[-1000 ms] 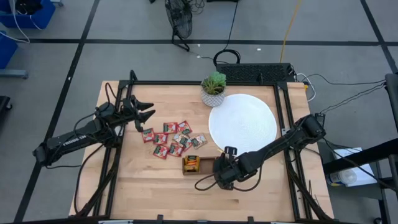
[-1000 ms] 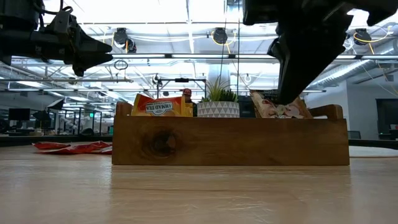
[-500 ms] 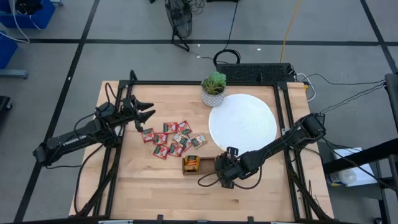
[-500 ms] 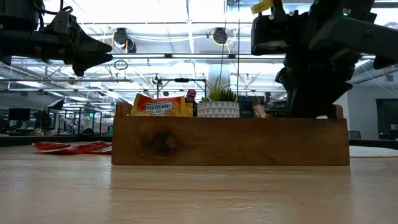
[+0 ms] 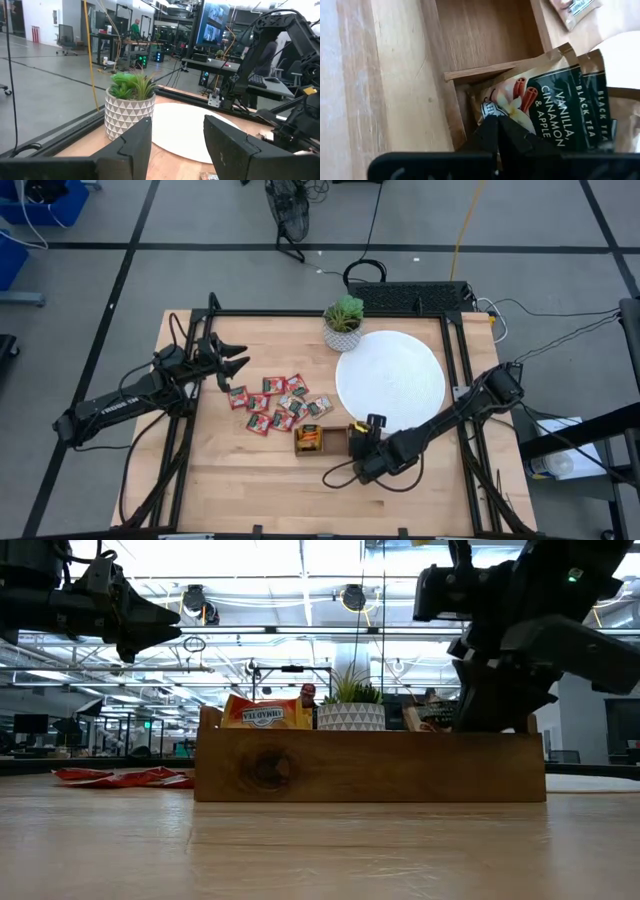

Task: Pick & Place Tea
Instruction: Put the light brown tea bag into the right section of the wooden organizer

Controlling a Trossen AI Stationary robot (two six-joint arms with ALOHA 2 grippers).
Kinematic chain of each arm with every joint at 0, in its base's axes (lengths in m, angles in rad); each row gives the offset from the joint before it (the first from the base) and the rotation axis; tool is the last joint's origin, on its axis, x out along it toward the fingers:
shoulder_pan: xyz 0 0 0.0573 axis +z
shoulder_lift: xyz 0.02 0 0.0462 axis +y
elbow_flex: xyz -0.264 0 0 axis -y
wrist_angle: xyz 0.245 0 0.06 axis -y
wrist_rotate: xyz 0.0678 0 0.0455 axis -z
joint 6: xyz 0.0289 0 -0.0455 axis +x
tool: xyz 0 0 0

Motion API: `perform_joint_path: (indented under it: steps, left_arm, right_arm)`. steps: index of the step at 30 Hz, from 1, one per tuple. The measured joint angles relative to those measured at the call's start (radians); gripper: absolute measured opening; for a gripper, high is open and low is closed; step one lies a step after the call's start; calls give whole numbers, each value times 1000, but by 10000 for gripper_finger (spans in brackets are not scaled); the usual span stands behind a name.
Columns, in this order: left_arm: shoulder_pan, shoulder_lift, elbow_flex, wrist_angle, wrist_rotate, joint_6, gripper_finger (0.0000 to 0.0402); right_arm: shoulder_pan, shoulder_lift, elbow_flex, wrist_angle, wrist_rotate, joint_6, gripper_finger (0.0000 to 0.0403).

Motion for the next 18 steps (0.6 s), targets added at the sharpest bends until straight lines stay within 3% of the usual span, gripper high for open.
perform_joint_path:
  steps: [7,18]
  left_arm:
    - [0,0,0,0,0,0,182]
    - [0,0,0,0,0,0,182]
  right_arm:
    - [8,0,0,4,84,-5,0]
    - [8,0,42,12,3,-20,0]
